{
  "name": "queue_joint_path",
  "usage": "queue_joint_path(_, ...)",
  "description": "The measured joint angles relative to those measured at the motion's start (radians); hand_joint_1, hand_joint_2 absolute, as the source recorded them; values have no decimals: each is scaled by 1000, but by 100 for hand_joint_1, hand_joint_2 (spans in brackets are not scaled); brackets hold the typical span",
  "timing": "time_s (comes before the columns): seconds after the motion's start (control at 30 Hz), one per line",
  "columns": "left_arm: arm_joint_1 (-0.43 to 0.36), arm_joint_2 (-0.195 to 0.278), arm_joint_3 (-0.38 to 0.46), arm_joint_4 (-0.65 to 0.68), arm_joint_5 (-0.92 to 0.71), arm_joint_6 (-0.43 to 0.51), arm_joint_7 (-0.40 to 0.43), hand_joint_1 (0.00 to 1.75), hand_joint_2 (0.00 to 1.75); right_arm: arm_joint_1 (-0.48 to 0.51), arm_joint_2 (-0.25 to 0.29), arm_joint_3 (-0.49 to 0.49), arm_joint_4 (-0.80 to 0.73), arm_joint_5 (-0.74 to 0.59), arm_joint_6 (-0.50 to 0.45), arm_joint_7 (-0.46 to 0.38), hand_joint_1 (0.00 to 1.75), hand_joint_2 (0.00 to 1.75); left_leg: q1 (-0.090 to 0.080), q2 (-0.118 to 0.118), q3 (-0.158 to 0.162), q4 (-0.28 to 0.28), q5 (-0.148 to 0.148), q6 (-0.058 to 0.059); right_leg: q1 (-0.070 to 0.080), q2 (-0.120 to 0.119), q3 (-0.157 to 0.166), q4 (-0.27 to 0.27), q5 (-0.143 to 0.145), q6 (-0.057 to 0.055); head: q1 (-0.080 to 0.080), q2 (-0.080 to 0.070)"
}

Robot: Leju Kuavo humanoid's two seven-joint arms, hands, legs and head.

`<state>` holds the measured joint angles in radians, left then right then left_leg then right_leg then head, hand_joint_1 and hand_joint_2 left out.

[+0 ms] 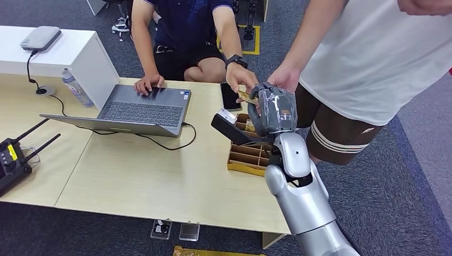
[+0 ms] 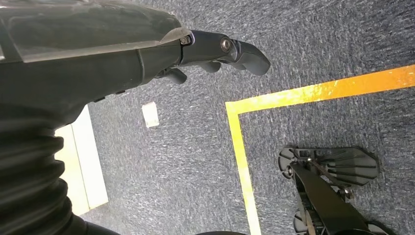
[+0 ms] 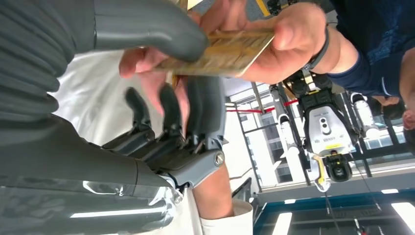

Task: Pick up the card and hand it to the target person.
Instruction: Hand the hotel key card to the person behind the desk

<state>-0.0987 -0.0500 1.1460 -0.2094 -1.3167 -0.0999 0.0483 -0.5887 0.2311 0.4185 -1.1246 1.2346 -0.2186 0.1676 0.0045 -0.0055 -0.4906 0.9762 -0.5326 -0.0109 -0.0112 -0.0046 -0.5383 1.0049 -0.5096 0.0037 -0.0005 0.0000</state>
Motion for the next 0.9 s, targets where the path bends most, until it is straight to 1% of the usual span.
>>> queue_joint_path(0.03,0,0,0,0,1,1,1,0,131,0,0,0,1,0,0,0,5,175,0,0,0,0,0,0,0,0,0,0,0,0,0,0)
queue_joint_path(0.07,0,0,1,0,3,2,2,0,87,0,0,0,1,0,0,0,0,175,0,0,0,0,0,0,0,0,0,0,0,0,0,0)
queue_joint_path(0.13,0,0,3,0,7,5,5,0,0,0,0,0,3,1,0,-1,0,175,0,0,0,0,0,0,0,0,0,0,0,0,0,0)
queue_joint_path(0.57,0,0,6,0,10,16,15,0,0,1,3,-1,6,2,-10,-1,0,175,0,0,1,0,0,0,0,0,0,0,0,0,0,0)
queue_joint_path(0.7,0,0,7,0,9,20,15,0,0,16,1,-11,-22,-19,-27,-12,0,175,0,0,1,0,0,0,0,0,0,0,0,0,0,0)
queue_joint_path(0.77,0,0,10,0,9,23,15,0,0,33,-2,-22,-55,-73,-34,-48,0,175,0,0,1,0,0,0,0,0,0,0,0,0,0,0)
queue_joint_path(0.8,0,0,11,0,9,25,15,0,0,44,-5,-30,-76,-121,-35,-83,0,175,0,0,1,0,0,0,0,0,0,0,0,0,0,0)
queue_joint_path(0.9,1,1,15,0,9,31,14,0,0,91,-18,-62,-160,-317,-30,-227,0,175,0,0,1,0,0,0,0,0,0,0,0,0,0,0)
